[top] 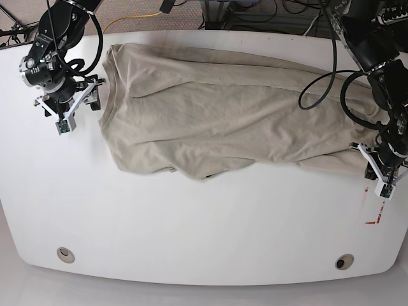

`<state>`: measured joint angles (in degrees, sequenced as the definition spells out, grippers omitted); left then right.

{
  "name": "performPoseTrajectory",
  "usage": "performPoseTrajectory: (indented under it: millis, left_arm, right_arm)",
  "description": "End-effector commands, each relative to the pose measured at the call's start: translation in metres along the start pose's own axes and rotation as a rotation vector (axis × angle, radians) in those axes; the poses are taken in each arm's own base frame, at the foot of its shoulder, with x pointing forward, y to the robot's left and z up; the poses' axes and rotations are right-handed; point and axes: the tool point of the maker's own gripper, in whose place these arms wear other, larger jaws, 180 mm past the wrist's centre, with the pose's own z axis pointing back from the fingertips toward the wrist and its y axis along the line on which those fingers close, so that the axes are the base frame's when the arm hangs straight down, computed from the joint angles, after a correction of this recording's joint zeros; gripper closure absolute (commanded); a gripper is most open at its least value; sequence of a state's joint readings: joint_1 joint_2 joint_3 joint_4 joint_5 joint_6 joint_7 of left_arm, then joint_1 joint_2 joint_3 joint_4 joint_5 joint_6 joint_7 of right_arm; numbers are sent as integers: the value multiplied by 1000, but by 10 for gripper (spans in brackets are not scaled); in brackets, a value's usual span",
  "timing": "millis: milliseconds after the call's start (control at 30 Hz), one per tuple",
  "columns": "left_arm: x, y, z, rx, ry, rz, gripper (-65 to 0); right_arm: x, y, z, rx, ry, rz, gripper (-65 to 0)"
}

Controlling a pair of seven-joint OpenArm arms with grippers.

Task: Fold the T-shirt properly
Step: 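Move both grippers along the T-shirt sides to its opposite edge, then grasp the opposite T-shirt edge with both grippers and fold it over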

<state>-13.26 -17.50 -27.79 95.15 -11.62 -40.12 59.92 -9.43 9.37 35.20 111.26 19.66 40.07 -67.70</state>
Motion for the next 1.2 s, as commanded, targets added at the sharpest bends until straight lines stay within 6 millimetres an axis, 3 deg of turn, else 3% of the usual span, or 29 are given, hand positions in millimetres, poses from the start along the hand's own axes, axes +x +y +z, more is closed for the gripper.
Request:
performPoseTrajectory:
  millis: [0, 133, 567, 833, 1000, 1167]
  left_arm:
    - [13, 13, -1, 13, -34, 13, 0]
    - [17, 17, -10, -1, -31, 46, 0]
    - [10, 16, -36, -42, -62, 71, 0]
    - [5, 22, -44, -9, -73, 52, 0]
    - [6, 25, -43, 2, -83, 47, 0]
    - [6, 26, -43, 3, -83, 46, 0]
  right_arm:
    - [20, -7, 2, -13, -59, 9, -401]
    - [33, -22, -8, -12, -69, -11, -401]
    - [73, -69, -69, 92, -85, -204, -401]
    - [114, -55, -108, 215, -115, -220, -401]
    - [120, -44, -121, 266, -106, -266, -401]
    - [127, -16, -130, 323, -107, -275, -401]
